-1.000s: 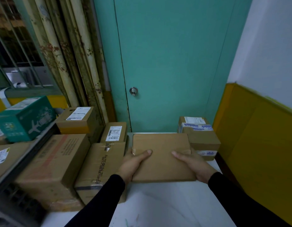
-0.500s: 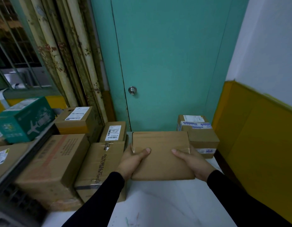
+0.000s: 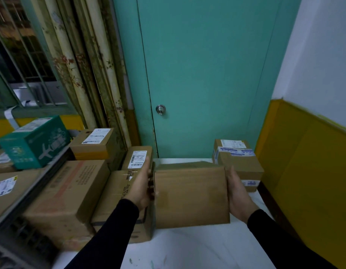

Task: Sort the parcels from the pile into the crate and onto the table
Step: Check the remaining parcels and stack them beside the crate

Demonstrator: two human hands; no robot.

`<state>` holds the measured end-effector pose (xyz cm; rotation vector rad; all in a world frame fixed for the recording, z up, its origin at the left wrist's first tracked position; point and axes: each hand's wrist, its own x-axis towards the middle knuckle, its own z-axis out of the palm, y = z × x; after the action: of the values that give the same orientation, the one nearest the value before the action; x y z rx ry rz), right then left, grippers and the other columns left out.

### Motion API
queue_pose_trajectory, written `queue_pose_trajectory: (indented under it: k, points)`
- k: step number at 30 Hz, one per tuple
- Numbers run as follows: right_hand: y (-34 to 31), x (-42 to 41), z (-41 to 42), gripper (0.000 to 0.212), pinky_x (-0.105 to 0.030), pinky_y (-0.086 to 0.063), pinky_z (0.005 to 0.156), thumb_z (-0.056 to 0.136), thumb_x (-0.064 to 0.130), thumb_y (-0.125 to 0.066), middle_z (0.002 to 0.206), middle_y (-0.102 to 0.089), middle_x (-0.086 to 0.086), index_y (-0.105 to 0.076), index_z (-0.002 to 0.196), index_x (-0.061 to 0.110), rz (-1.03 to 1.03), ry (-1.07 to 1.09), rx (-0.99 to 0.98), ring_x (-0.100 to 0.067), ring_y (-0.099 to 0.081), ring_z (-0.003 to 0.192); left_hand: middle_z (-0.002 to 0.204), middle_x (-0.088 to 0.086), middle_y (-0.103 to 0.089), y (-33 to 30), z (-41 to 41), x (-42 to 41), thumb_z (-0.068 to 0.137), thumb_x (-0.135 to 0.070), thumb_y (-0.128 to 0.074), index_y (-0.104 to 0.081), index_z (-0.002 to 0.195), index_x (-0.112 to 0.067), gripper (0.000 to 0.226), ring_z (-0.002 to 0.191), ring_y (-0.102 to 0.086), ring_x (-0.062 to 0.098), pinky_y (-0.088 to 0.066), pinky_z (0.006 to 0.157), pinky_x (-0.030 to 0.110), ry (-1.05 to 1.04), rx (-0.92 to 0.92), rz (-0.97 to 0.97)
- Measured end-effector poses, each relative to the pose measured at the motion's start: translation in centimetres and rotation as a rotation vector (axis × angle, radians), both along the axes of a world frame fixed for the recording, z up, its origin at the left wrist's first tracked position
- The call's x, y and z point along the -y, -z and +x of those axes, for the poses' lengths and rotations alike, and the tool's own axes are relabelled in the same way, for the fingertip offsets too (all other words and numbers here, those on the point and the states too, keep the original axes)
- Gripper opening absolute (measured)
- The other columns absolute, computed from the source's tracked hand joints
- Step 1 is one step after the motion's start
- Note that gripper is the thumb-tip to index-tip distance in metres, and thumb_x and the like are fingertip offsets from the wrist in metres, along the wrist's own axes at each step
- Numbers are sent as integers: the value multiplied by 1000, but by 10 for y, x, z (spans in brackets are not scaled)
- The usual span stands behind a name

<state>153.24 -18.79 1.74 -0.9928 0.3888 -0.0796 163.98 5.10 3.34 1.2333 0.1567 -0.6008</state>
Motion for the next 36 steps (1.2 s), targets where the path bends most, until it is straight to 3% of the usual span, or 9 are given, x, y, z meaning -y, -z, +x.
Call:
queue_pose_trajectory:
  k: [3,5,7,10,15,19,27,32,36]
  points:
    - [3,5,2,66,-45,-52,90,100,65,-31,121,-73,-14,-70,121,16,14,-1,-26,-27,-72,108,105,19,-76,0,-6,2,96,-29,-66,-67,120,-3,35,91,-70,31,-54,95,45,62,13,101]
    - [7,10,3,67,-46,-52,92,98,67,-36,121,-73,-15,-68,125,15,-8,-33,-68,-31,-71,111,105,19,-76,2,-9,3,94,-6,-62,-61,128,-3,34,91,-71,32,-58,88,43,84,8,103]
    - [8,10,2,62,-50,-53,98,97,66,-41,127,-71,-11,-66,132,21,-76,-101,-70,-32,-67,119,118,20,-71,5,-9,5,87,6,-62,-52,136,-10,52,94,-70,33,-59,75,39,56,28,79]
    - [8,5,4,48,-51,-55,96,95,49,-56,127,-72,-4,-57,140,31,-128,-147,-48,-27,-69,116,124,19,-63,7,-15,10,79,6,-70,-39,141,-17,73,101,-68,35,-58,75,40,39,126,124]
    - [13,3,3,80,-34,-61,79,77,21,-80,122,-74,1,-43,147,29,-320,-136,-14,-18,-72,107,119,0,-65,8,-28,15,79,-10,-86,-23,146,-25,93,100,-68,15,-57,76,24,97,296,265]
    - [17,3,4,81,-27,-60,77,77,0,-80,122,-72,-3,-43,145,24,-376,-99,29,-15,-72,105,117,0,-70,11,-33,17,80,-4,-83,-37,146,-15,81,90,-71,1,-55,71,12,136,394,281]
    - [25,5,5,82,-36,-58,92,80,5,-80,126,-71,-1,-41,148,28,-395,-87,28,-18,-69,114,111,-4,-72,13,-31,18,83,1,-78,-50,130,-29,63,86,-72,-2,-54,72,12,117,456,293]
    - [24,4,8,75,-27,-60,82,83,-1,-77,123,-71,-1,-43,145,26,-419,-97,39,-12,-71,106,112,-1,-73,13,-29,15,82,0,-80,-50,128,-30,62,87,-73,2,-57,75,16,109,426,276]
    - [25,6,11,77,-29,-60,85,85,-2,-75,127,-70,-3,-40,147,28,-409,-102,54,-16,-69,112,111,-6,-73,15,-28,14,83,-3,-79,-51,122,-36,59,91,-72,2,-56,76,15,115,442,303]
